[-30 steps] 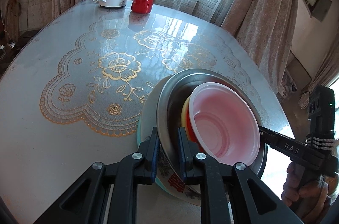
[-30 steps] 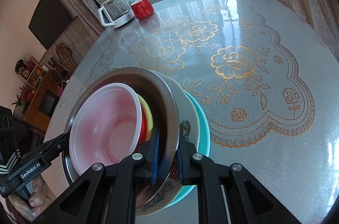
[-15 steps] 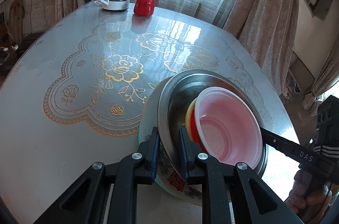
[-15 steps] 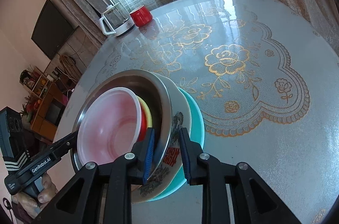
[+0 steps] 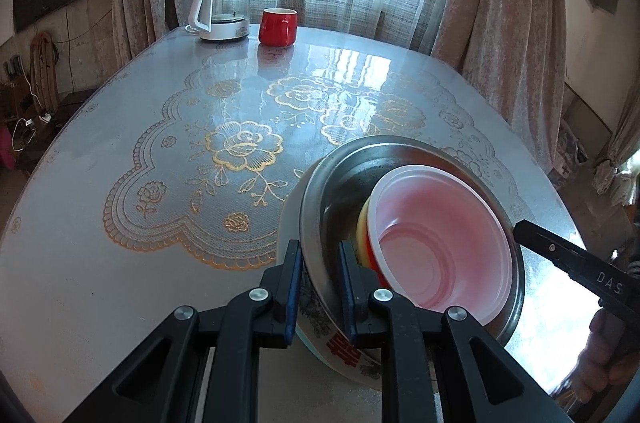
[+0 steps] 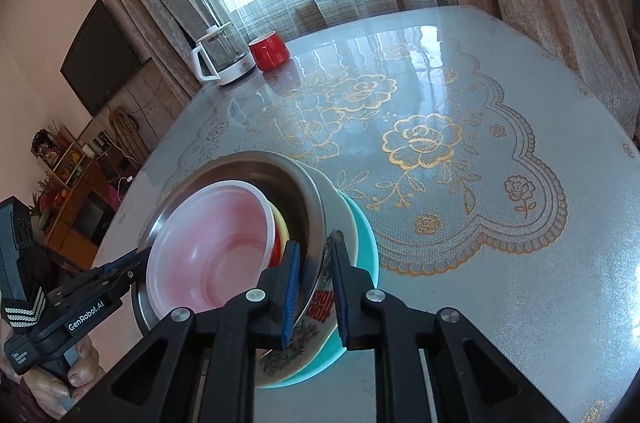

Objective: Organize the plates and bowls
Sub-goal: 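Lower the steel bowl onto the plate stack with the left tool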

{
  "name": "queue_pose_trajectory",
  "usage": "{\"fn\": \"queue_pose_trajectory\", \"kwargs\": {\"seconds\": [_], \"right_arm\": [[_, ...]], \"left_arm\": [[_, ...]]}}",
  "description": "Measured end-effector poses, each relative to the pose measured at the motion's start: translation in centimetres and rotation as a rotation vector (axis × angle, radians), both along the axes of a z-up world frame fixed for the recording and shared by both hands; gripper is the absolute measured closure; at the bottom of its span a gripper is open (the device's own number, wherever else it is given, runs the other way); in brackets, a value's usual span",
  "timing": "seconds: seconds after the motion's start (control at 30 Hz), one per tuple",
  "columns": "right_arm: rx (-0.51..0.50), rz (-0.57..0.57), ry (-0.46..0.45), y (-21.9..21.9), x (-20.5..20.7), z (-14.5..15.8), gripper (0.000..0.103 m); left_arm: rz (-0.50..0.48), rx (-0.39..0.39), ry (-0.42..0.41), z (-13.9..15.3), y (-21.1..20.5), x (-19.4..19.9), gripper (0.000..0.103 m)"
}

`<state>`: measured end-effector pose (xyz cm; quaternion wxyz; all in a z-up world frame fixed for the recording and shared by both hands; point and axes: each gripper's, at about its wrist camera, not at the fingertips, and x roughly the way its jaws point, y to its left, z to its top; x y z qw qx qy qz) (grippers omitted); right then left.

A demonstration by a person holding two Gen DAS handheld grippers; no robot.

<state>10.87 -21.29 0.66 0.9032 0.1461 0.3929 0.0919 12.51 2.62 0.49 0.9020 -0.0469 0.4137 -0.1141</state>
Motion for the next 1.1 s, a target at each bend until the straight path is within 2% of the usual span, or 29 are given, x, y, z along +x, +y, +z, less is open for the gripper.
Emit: {"fn": "queue_pose_trajectory", "kwargs": {"seconds": [0.2, 0.27, 0.4, 0.7, 1.1], "right_arm": [[-0.037, 0.092, -0.061, 1.7, -0.9, 2.1, 0.087], [-0.064, 0.128, -0.046, 2.9, -0.6, 2.0, 0.081], [-0.171, 0.136, -0.007, 4.9, 0.2, 0.6, 0.081], [-0.146, 0.111, -0.009, 4.9, 1.3, -0.5, 0.092], [-0.167, 0.108, -0.025, 5.6, 3.8, -0.3, 0.092]], "left_arm": [[0.014, 0.025, -0.03, 0.3, -0.2, -0.5, 0.085], [0.013, 0.027, -0.034, 0.2, -0.2, -0.6, 0.084], [0.015, 0.017, -0.031, 0.1, -0.1, -0.5, 0.084], [0.012, 0.009, -0.027, 0.0, -0.1, -0.6, 0.084], [0.031, 0.058, -0.037, 0.2, -0.6, 0.2, 0.084]]}}
